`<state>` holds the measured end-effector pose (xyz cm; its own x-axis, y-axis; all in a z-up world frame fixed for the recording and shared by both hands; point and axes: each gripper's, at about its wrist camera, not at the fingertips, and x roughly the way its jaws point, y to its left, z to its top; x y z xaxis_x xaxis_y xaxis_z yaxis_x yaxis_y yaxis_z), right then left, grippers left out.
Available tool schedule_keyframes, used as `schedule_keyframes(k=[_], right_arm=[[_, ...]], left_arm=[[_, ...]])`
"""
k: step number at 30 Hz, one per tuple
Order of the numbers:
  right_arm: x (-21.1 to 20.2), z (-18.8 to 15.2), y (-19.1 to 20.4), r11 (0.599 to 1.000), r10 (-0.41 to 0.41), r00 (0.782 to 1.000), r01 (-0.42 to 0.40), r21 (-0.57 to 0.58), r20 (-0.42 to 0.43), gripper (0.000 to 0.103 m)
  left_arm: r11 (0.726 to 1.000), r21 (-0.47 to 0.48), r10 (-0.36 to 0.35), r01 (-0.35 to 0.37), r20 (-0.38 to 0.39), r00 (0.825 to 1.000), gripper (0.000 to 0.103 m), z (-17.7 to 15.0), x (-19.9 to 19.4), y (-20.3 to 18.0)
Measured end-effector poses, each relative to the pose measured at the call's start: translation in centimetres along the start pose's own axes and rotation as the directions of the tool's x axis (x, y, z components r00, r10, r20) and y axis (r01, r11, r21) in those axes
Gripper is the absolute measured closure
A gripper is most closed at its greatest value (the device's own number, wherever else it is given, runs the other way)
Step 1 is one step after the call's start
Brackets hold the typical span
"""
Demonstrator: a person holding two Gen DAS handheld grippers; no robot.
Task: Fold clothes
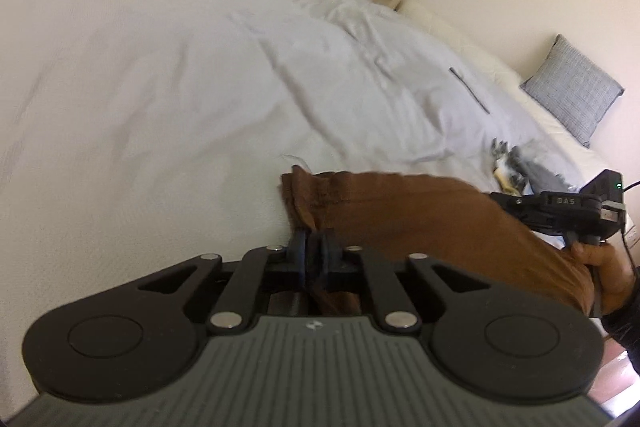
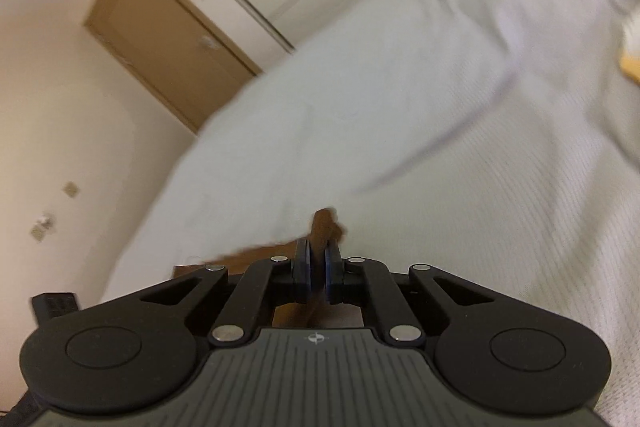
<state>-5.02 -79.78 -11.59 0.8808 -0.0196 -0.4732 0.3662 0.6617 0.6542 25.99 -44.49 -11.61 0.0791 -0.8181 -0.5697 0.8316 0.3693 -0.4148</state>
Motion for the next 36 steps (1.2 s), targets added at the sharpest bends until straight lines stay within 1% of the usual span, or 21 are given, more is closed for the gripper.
schedule_keyframes(k=[2, 5, 7, 10, 11, 12, 13, 15, 16, 19, 21, 22, 23, 24, 26, 28, 30, 31, 33, 35, 36], right_arm=[[-0.4, -0.4, -0.4, 0.999, -0.032, 0.999, 0.031, 0.008, 0.010, 0.082], [-2.5, -1.0, 0.0, 0.997, -0.077, 0.996, 0.078, -0.005, 0.049, 0.081], [-4.6, -1.8, 1.5, 0.992, -0.087, 0.993, 0.093, -0.081, 0.078, 0.080], [-7.9, -4.4, 5.2, 0.956, -0.092, 0.989, 0.120, -0.268, 0.115, 0.073], [-8.9, -5.7, 6.8, 0.924, -0.097, 0.987, 0.135, -0.357, 0.125, 0.068], [-9.8, -7.2, 8.4, 0.883, -0.101, 0.986, 0.151, -0.444, 0.134, 0.058], [-10.5, -8.8, 9.8, 0.827, -0.109, 0.984, 0.170, -0.536, 0.144, 0.049], [-11.3, -11.9, 12.7, 0.686, -0.127, 0.979, 0.205, -0.699, 0.161, 0.042], [-11.4, -13.7, 14.0, 0.609, -0.138, 0.976, 0.217, -0.763, 0.168, 0.040], [-10.3, -18.5, 16.7, 0.351, -0.171, 0.967, 0.239, -0.905, 0.189, 0.039], [-8.9, -20.9, 17.5, 0.204, -0.199, 0.958, 0.246, -0.948, 0.206, 0.038], [-8.1, -21.8, 17.7, 0.145, -0.212, 0.953, 0.248, -0.958, 0.215, 0.039], [-7.3, -22.5, 17.6, 0.102, -0.215, 0.950, 0.252, -0.962, 0.226, 0.039], [-6.4, -23.0, 17.8, 0.053, -0.214, 0.946, 0.259, -0.964, 0.243, 0.039], [-4.7, -23.9, 17.9, -0.042, -0.218, 0.938, 0.266, -0.963, 0.269, 0.041], [-2.4, -24.0, 17.6, -0.110, -0.252, 0.926, 0.261, -0.959, 0.281, 0.045], [-1.1, -23.9, 16.8, -0.163, -0.288, 0.915, 0.242, -0.956, 0.281, 0.061], [-0.8, -23.8, 16.3, -0.179, -0.295, 0.913, 0.236, -0.955, 0.280, 0.062], [-1.0, -22.7, 15.3, -0.145, -0.311, 0.911, 0.235, -0.961, 0.270, 0.074], [-1.1, -22.2, 14.6, -0.137, -0.323, 0.909, 0.229, -0.964, 0.262, 0.076], [-1.2, -21.9, 14.3, -0.130, -0.327, 0.909, 0.228, -0.965, 0.258, 0.078]], left_arm=[[0.999, 0.007, 0.038, -0.038, 0.012, 0.999, 0.096, 0.0, -1.0, 0.0], [0.991, 0.068, 0.114, -0.117, 0.049, 0.992, 0.095, -0.3, -3.6, -0.7], [0.979, 0.136, 0.141, -0.153, 0.089, 0.986, 0.095, -0.9, -6.0, -2.0], [0.927, 0.329, 0.146, -0.179, 0.124, 0.982, 0.083, -3.2, -9.0, -5.7], [0.896, 0.403, 0.141, -0.184, 0.134, 0.981, 0.072, -4.3, -9.9, -7.1], [0.854, 0.487, 0.130, -0.184, 0.143, 0.981, 0.066, -5.6, -10.6, -8.7], [0.805, 0.564, 0.117, -0.182, 0.150, 0.982, 0.065, -7.0, -11.3, -10.2], [0.694, 0.698, 0.091, -0.174, 0.155, 0.984, 0.061, -9.8, -12.1, -12.9], [0.629, 0.758, 0.087, -0.174, 0.154, 0.984, 0.060, -11.2, -12.1, -14.1], [0.400, 0.894, 0.147, -0.199, 0.152, 0.977, 0.058, -14.9, -10.3, -16.7], [0.288, 0.931, 0.195, -0.226, 0.173, 0.965, 0.059, -16.1, -8.2, -17.1], [0.246, 0.941, 0.215, -0.233, 0.182, 0.960, 0.059, -16.4, -7.2, -17.3], [0.226, 0.946, 0.233, -0.234, 0.180, 0.955, 0.062, -16.4, -6.2, -17.1], [0.204, 0.952, 0.260, -0.230, 0.173, 0.950, 0.081, -16.4, -5.2, -16.9], [0.161, 0.962, 0.307, -0.220, 0.163, 0.938, 0.090, -16.3, -3.4, -16.2], [0.145, 0.966, 0.325, -0.216, 0.160, 0.932, 0.091, -16.1, -2.6, -15.0], [0.203, 0.954, 0.310, -0.223, 0.153, 0.938, 0.092, -15.4, -3.1, -14.3], [0.223, 0.948, 0.303, -0.226, 0.153, 0.941, 0.092, -15.3, -3.3, -14.1], [0.264, 0.936, 0.292, -0.231, 0.150, 0.944, 0.093, -15.1, -3.7, -14.0], [0.319, 0.919, 0.284, -0.232, 0.141, 0.948, 0.094, -14.7, -3.9, -14.0], [0.327, 0.916, 0.283, -0.234, 0.141, 0.949, 0.094, -14.7, -4.2, -14.1]])
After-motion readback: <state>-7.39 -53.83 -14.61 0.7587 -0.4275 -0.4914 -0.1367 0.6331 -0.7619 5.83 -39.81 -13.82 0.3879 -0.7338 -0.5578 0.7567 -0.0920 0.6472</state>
